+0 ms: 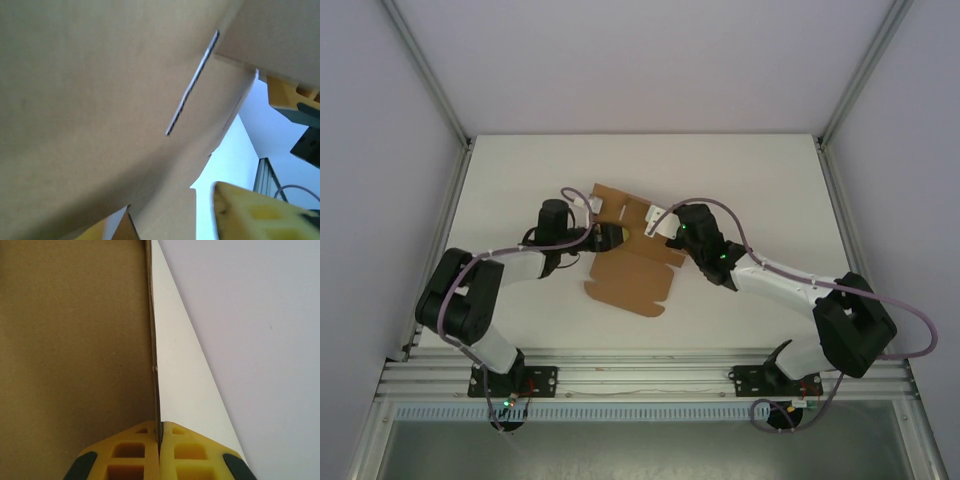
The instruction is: Assemble paper box
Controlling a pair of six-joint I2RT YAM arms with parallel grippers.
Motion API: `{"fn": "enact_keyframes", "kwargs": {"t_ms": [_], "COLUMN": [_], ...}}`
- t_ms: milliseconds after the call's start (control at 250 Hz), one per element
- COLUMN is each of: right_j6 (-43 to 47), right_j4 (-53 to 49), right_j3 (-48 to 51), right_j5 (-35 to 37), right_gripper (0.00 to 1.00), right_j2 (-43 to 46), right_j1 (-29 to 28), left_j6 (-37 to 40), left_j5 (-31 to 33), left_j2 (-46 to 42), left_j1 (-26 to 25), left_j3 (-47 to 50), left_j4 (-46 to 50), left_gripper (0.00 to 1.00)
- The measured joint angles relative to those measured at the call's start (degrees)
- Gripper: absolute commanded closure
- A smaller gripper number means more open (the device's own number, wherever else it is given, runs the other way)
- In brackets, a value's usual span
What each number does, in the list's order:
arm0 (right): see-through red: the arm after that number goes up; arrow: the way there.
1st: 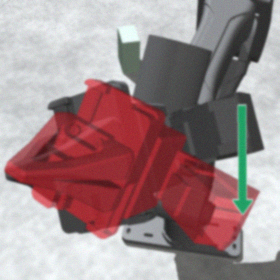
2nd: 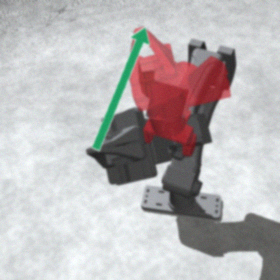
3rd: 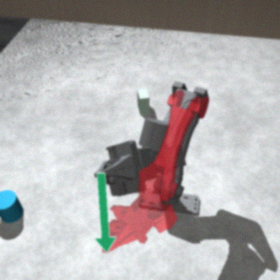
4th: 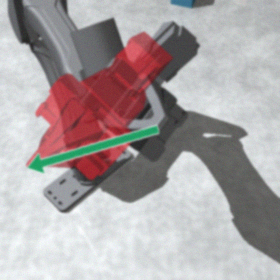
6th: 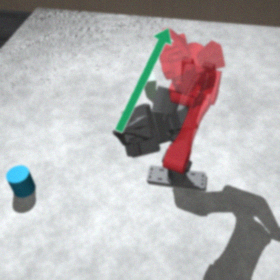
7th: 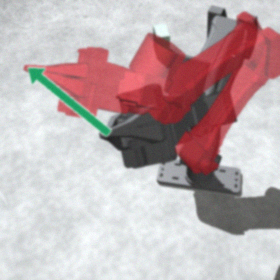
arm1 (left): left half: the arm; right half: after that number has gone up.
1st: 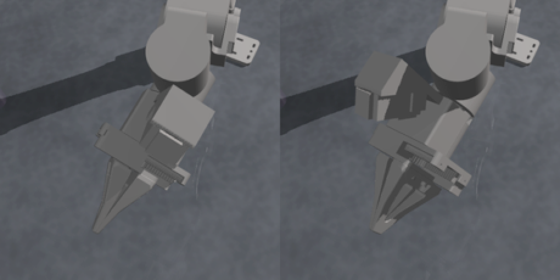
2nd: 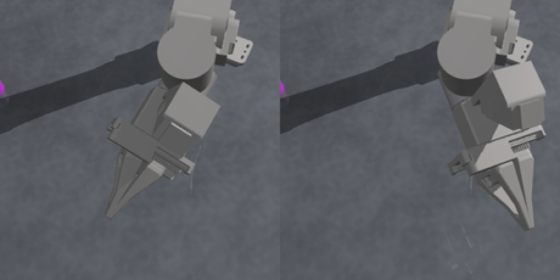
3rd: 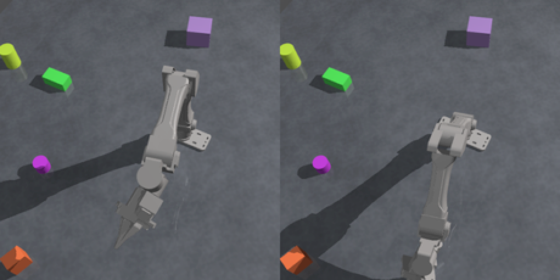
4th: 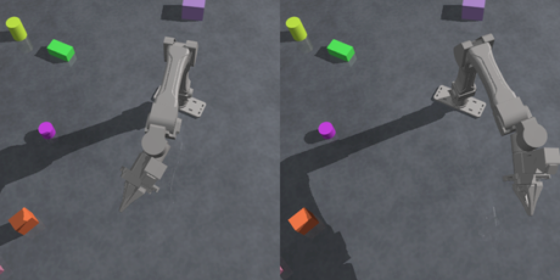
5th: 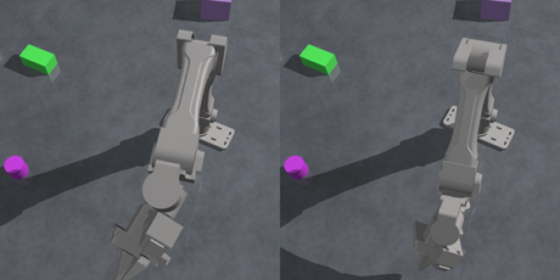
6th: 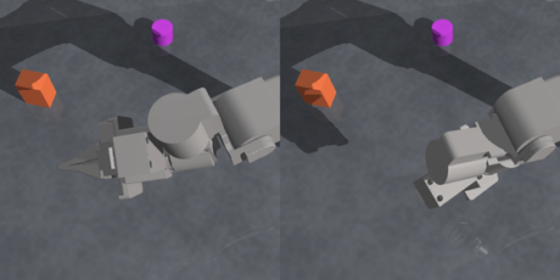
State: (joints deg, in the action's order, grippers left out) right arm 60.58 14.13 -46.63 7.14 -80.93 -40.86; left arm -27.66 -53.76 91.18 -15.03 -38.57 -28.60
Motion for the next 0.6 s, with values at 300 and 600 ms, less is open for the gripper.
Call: {"fn": "enact_keyframes", "kwargs": {"t_ms": [300, 600], "right_j6": [-0.63, -0.61], "right_j4": [-0.04, -0.09], "right_j3": [0.02, 0.02], "right_j5": [-0.57, -0.57], "right_gripper": [1.00, 1.00], "right_j2": [0.59, 2.47], "right_j1": [-0.37, -0.37], "left_j6": [2.71, 5.33], "left_j5": [6.12, 17.00], "left_j2": [-12.09, -18.34], "left_j1": [2.93, 10.12], "left_j3": [1.09, 3.54], "left_j4": [8.17, 19.06], "left_gripper": [0.00, 0.11]}}
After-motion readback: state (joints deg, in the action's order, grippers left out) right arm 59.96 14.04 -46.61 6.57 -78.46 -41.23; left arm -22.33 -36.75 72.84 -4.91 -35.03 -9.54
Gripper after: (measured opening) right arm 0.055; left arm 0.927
